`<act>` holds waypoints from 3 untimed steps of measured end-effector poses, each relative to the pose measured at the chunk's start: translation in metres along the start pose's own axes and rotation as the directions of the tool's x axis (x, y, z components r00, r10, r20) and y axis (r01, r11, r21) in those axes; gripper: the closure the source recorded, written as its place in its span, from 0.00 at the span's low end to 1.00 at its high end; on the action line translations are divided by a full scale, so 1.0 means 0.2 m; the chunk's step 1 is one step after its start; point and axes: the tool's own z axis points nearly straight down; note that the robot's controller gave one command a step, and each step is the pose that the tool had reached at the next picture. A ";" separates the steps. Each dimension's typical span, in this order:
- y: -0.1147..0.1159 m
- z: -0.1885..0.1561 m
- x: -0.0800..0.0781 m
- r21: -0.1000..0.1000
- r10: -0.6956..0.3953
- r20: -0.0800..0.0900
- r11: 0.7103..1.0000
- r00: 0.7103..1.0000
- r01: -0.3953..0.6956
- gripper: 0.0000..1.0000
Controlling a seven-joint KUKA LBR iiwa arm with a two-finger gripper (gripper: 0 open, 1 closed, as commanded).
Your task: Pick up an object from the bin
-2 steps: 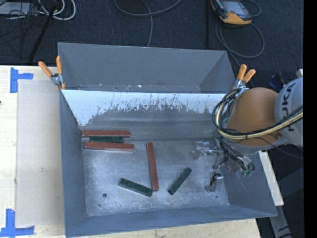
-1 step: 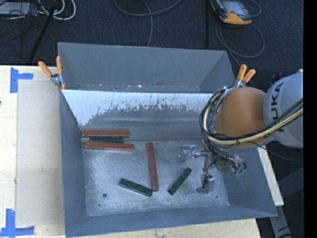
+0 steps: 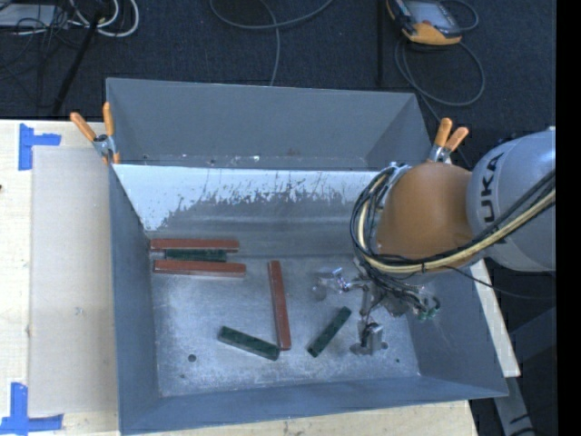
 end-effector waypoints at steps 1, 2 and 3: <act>0.10 0.19 -0.05 -0.001 -0.214 -0.001 0.977 0.977 0.214 0.00; 0.10 0.20 -0.10 -0.001 -0.103 0.000 0.995 0.995 0.103 1.00; 0.10 0.20 -0.10 -0.001 -0.103 0.000 0.995 0.995 0.103 1.00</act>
Offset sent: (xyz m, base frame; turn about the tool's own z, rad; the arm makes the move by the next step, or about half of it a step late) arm 0.0092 0.0262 -0.0390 -0.1025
